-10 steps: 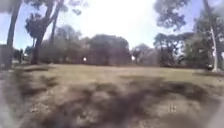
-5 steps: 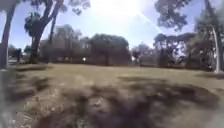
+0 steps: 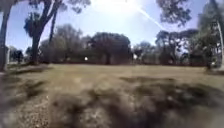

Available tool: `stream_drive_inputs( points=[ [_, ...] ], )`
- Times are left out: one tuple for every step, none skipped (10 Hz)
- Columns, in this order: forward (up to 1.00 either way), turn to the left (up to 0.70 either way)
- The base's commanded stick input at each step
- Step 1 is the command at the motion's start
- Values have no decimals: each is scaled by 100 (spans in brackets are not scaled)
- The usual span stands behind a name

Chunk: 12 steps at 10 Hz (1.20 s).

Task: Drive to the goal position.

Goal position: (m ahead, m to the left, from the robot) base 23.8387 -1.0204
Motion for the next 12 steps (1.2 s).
stream_drive_inputs(
  points=[
    [70, 0],
    [70, 0],
    [70, 0],
    [70, 0],
    [70, 0],
    [70, 0],
    [70, 0],
    [70, 0],
    [70, 0],
    [70, 0],
    [70, -29],
    [70, -35]
  ],
)
